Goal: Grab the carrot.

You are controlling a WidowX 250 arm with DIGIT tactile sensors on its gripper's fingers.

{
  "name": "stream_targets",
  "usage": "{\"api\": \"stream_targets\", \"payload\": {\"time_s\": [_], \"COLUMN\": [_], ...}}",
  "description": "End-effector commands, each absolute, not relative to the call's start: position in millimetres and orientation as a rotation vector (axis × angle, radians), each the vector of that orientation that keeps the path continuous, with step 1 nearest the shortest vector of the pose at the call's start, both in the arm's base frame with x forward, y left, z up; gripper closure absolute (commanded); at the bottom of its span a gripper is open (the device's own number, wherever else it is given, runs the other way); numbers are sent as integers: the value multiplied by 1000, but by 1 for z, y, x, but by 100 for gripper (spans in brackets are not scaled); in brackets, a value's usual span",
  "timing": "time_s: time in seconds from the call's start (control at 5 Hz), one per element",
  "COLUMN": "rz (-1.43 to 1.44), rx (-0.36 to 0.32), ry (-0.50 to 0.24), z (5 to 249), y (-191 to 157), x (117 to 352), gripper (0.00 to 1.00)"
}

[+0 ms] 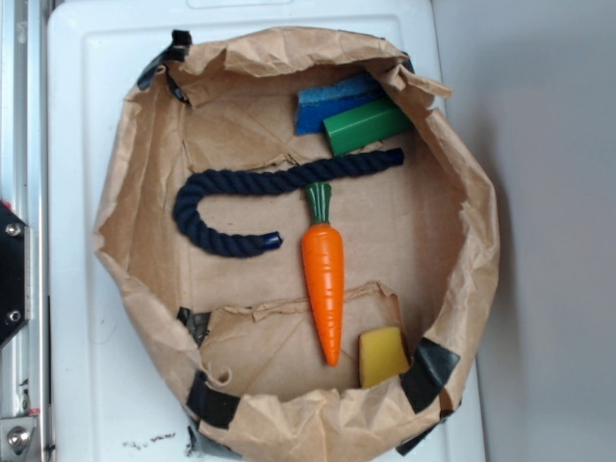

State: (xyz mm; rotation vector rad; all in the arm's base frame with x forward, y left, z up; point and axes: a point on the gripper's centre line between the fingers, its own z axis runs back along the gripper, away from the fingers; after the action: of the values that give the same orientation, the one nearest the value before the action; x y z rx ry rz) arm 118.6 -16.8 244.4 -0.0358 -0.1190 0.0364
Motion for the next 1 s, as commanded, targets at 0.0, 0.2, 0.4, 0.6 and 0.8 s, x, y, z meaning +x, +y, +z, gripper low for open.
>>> {"api": "stream_targets", "payload": {"time_s": [0.0, 0.2, 0.4, 0.6, 0.8], "rz": [36, 72, 124, 154, 218], "rx": [-36, -35, -13, -23, -11], "ry": [-119, -71, -29, -32, -25], "z": [244, 247, 243, 238, 229], "y": [-17, -21, -14, -17, -18], "x": [119, 132, 156, 191, 190], "gripper": [0, 0, 0, 0, 0]}}
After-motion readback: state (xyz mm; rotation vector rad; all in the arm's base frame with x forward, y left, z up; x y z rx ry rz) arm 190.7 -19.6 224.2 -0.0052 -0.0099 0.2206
